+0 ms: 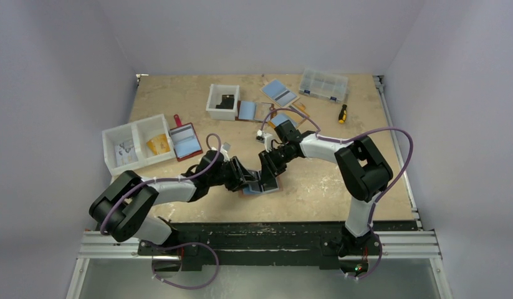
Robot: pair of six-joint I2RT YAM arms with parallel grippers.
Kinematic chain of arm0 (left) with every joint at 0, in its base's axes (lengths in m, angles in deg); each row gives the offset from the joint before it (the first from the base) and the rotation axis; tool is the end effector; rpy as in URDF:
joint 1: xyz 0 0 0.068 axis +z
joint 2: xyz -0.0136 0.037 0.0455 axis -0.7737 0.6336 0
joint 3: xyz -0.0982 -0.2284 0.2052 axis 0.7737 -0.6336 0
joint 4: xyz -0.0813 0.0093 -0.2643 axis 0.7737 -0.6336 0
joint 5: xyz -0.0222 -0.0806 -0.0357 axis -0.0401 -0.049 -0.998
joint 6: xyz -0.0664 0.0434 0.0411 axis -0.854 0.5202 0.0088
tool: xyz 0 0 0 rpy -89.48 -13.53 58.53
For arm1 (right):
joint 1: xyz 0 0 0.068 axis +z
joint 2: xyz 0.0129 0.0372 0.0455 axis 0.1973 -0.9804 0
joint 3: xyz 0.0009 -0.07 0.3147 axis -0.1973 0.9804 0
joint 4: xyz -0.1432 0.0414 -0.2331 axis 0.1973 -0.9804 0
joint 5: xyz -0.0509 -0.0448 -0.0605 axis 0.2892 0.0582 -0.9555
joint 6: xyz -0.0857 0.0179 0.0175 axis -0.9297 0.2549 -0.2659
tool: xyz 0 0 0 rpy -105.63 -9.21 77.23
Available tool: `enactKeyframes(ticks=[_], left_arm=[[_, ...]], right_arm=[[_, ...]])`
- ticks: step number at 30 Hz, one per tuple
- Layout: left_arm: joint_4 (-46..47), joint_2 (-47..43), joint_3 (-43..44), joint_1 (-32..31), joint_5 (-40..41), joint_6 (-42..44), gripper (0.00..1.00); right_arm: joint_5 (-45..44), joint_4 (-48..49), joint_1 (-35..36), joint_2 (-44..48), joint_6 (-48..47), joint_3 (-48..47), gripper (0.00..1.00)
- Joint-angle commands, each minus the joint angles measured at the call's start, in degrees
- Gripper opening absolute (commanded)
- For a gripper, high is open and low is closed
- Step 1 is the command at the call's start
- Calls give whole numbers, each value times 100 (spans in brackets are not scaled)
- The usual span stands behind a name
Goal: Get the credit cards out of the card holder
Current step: Remove the credit card from the card holder.
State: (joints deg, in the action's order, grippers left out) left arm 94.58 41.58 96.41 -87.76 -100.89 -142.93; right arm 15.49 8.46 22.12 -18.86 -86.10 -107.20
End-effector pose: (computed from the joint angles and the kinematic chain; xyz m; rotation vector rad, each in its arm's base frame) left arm 0.2171 -0.1962 0.1531 -0.4976 2.4542 -1.3084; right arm 0.2988 0.2607 0.1542 -0.9542 2.5762 1.1567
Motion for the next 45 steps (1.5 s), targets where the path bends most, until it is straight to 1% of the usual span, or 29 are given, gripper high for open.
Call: enactKeyframes(ticks=[1,2,4,5,6,9,10,14,16,20,21,23,25,27,29,31,34,35,36,37,39,40,43,45], left_arm=[[-261,-49,119,124,90,164,33],[-475,-72,172,138,147,260,29],[-801,-75,254,160,244,446,13],[-892,-62,282,166,276,540,5],[-927,-36,306,174,286,658,0],[-885,16,356,175,258,1115,0],[-815,-11,355,175,242,1266,0],[-444,-320,311,167,131,1788,0],[-256,-516,310,166,55,2018,0],[16,-760,383,159,-160,2396,0],[89,-788,409,153,-235,2462,0],[240,-826,477,112,-325,2568,0],[394,-857,543,16,-327,2646,0],[546,-825,640,-107,-318,2678,0],[629,-775,751,-222,-267,2676,0],[694,-717,834,-324,-203,2641,0],[1003,-647,840,-459,-61,2459,0],[1114,-620,837,-503,-11,2379,0],[1204,-592,829,-545,43,2309,0],[1271,-562,830,-613,112,2251,0],[1340,-504,854,-727,241,2188,0],[1336,-479,878,-785,302,2169,0],[1345,-462,889,-897,467,2117,0],[1359,-476,871,-944,555,2071,0]], right_arm=[[-62,-148,34,169,-441,-135,39],[-26,-220,30,218,-595,-148,40],[123,-406,26,322,-931,-219,43],[252,-567,19,383,-1281,-298,44],[393,-769,10,437,-1594,-375,45],[883,-1587,-77,639,-2484,-624,46],[976,-1809,-106,729,-2783,-696,48],[1011,-2344,-310,1240,-3521,-835,50],[1129,-2517,-537,1546,-3757,-874,51],[1733,-2868,-1338,2122,-4163,-989,54],[1925,-2961,-1506,2227,-4250,-1032,56],[2288,-3269,-1705,2401,-4597,-1107,64],[2727,-3828,-1723,2520,-5209,-1088,72],[3210,-4354,-1724,2629,-5966,-919,76],[3344,-4423,-1724,2792,-6264,-658,80],[3335,-4230,-1724,2924,-6115,-359,84],[3339,-3480,-1728,3021,-5167,61,92],[3359,-3289,-1724,3043,-4963,202,97],[3356,-3139,-1724,3065,-4810,318,99],[3334,-2937,-1724,3108,-4531,445,99],[3261,-2144,-1730,3157,-3498,711,99],[3258,-1890,-1739,3169,-3178,816,99],[3350,-1536,-1759,3132,-2802,951,99],[3371,-1161,-1774,3082,-2343,1041,99]])
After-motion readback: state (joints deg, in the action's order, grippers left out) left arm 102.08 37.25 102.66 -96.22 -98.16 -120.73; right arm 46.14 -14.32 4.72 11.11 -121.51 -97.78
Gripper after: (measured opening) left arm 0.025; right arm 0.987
